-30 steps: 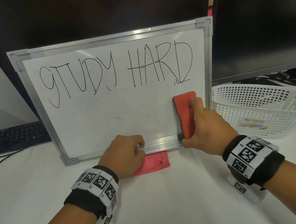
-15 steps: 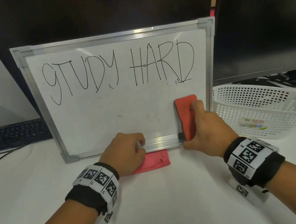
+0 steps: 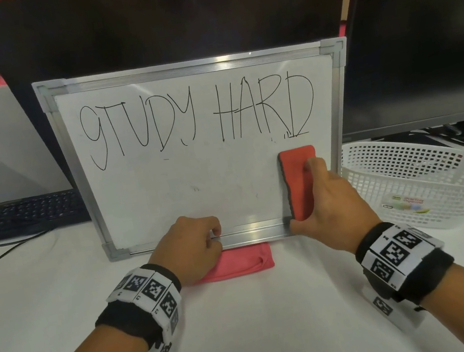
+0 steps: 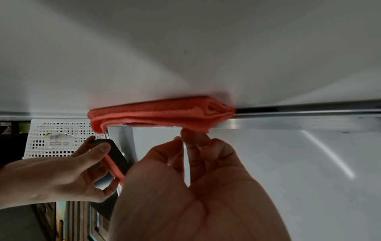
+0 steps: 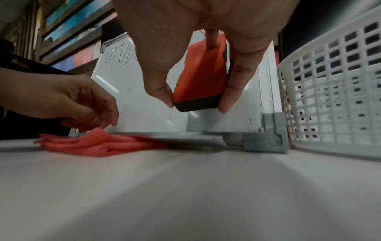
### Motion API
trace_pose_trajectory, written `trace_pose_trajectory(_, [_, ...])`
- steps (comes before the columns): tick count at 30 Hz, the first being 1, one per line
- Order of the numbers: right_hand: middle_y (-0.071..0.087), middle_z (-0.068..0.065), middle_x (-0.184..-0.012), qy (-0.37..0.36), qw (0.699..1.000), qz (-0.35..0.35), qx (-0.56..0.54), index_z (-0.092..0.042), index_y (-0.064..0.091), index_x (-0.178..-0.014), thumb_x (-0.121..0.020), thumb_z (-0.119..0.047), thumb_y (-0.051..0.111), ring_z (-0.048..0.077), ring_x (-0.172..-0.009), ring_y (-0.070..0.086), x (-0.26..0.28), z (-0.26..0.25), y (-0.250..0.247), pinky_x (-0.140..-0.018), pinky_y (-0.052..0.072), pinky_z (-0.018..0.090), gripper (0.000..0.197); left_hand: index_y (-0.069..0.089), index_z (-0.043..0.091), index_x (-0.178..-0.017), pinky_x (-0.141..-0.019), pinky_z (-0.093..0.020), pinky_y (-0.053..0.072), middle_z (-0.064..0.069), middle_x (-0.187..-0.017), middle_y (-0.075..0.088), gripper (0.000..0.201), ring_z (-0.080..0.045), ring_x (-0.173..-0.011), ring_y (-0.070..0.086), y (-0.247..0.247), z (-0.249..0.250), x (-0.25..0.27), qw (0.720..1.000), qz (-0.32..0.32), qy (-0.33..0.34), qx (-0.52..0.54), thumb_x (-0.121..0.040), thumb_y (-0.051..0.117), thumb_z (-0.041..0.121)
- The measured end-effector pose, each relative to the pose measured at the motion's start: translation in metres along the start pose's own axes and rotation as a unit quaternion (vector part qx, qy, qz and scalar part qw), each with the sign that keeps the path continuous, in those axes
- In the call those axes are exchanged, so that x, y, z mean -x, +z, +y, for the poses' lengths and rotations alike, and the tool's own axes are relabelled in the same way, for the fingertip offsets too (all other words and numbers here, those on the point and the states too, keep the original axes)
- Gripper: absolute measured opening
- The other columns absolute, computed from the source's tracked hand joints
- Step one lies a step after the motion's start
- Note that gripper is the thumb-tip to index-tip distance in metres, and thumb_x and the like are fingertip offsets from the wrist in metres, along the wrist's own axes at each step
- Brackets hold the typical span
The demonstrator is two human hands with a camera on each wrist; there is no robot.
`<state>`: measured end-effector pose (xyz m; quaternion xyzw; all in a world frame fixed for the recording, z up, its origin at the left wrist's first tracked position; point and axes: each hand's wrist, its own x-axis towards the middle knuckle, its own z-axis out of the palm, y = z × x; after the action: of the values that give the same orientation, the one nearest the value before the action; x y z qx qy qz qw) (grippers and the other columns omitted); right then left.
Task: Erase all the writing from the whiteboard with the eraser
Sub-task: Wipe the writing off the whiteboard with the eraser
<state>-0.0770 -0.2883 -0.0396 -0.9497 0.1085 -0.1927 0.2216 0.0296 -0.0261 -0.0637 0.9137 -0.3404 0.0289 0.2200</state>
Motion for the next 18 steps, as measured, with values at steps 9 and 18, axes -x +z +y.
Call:
trace_pose_trajectory(9, [0.038, 0.005, -0.109, 0.004, 0.998, 0.057, -0.005, -0.026, 0.023, -0.139, -0.066, -0.04, 0.087, 0.026, -0.08, 0.053, -0.008, -0.012, 0.0, -0.068, 0.054, 0.039, 0.098, 0.065, 0.031, -0.094, -0.063, -0.028, 0.051, 0.008, -0.072, 0.062, 0.017, -0.012, -0.066, 0.059, 0.0, -0.004, 0.002, 1.0, 0.001, 0.002, -0.008, -0.085, 0.051, 0.026])
trace_pose_trajectory(18, [0.04, 0.005, -0.108, -0.008, 0.997, 0.079, -0.014, -0.025, 0.025, -0.141, -0.067, -0.041, 0.085, 0.027, -0.088, 0.05, -0.012, -0.009, -0.001, -0.071, 0.053, 0.04, 0.096, 0.066, 0.027, -0.094, -0.061, -0.027, 0.047, 0.009, -0.064, 0.055, 0.016, -0.011, -0.062, 0.054, -0.001, -0.003, 0.002, 1.0, 0.004, 0.007, -0.016, -0.086, 0.053, 0.023])
